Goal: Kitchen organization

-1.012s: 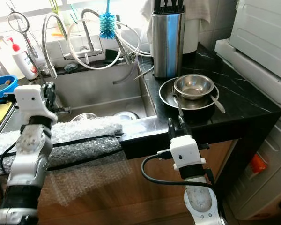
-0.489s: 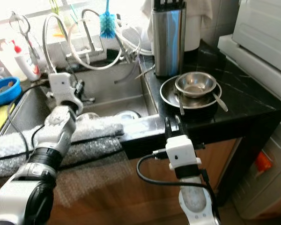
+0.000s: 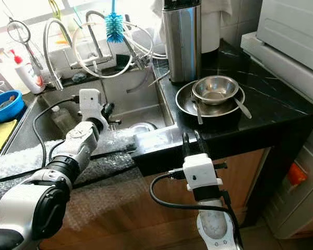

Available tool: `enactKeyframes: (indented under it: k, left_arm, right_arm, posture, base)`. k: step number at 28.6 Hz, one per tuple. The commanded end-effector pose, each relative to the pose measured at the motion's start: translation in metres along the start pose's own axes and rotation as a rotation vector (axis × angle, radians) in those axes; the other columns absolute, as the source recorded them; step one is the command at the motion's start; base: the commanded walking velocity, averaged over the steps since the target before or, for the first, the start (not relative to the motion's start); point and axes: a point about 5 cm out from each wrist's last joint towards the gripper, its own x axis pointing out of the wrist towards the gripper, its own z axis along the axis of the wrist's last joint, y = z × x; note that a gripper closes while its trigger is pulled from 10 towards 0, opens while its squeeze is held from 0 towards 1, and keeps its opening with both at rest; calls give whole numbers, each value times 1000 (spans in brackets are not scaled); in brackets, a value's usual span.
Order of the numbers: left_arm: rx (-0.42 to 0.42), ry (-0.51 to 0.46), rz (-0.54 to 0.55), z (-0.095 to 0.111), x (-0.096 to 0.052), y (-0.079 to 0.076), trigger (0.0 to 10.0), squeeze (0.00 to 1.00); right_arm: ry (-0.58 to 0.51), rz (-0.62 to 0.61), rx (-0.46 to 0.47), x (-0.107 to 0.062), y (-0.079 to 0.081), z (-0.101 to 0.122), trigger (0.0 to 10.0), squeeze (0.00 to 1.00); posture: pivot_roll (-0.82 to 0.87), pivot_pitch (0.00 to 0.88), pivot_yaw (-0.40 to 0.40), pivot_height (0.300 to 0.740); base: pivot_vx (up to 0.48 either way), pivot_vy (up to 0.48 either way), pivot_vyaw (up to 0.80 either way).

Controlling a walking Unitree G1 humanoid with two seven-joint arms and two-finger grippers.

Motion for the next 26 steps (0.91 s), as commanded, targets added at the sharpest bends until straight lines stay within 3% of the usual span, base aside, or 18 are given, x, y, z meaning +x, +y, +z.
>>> enactKeyframes:
  k: [1, 16, 21, 22, 23, 26]
  left_arm:
    - [34, -23, 15, 7, 1, 4, 10000, 1000]
    - [31, -49, 27, 7, 0, 9, 10000, 1000]
    - [23, -114, 18, 15, 0, 8, 10000, 1000]
    - [34, -147, 14, 20, 0, 9, 10000, 835]
    - [42, -161, 12, 22, 0, 9, 10000, 0]
    - [121, -270, 8, 43, -3, 25, 10000, 0]
  right_arm:
    - [1, 9, 13, 0, 5, 0, 10000, 0]
    - [3, 19, 23, -1, 11, 0, 10000, 0]
    - [6, 21, 26, -1, 12, -1, 10000, 0]
    - [7, 22, 28, -1, 12, -1, 10000, 0]
    - [7, 22, 28, -1, 12, -1, 10000, 0]
    - [9, 30, 37, -1, 14, -1, 10000, 0]
  posture:
    - [-241, 0, 236, 740]
    - [-243, 0, 237, 740]
    - [-241, 0, 236, 740]
    - [-238, 0, 235, 740]
    - [-238, 0, 235, 740]
    - [-225, 0, 232, 740]
  base:
    - [0, 0, 0]
    - [0, 0, 0]
    - [0, 0, 0]
    - [0, 0, 0]
    - [0, 0, 0]
    - [0, 0, 0]
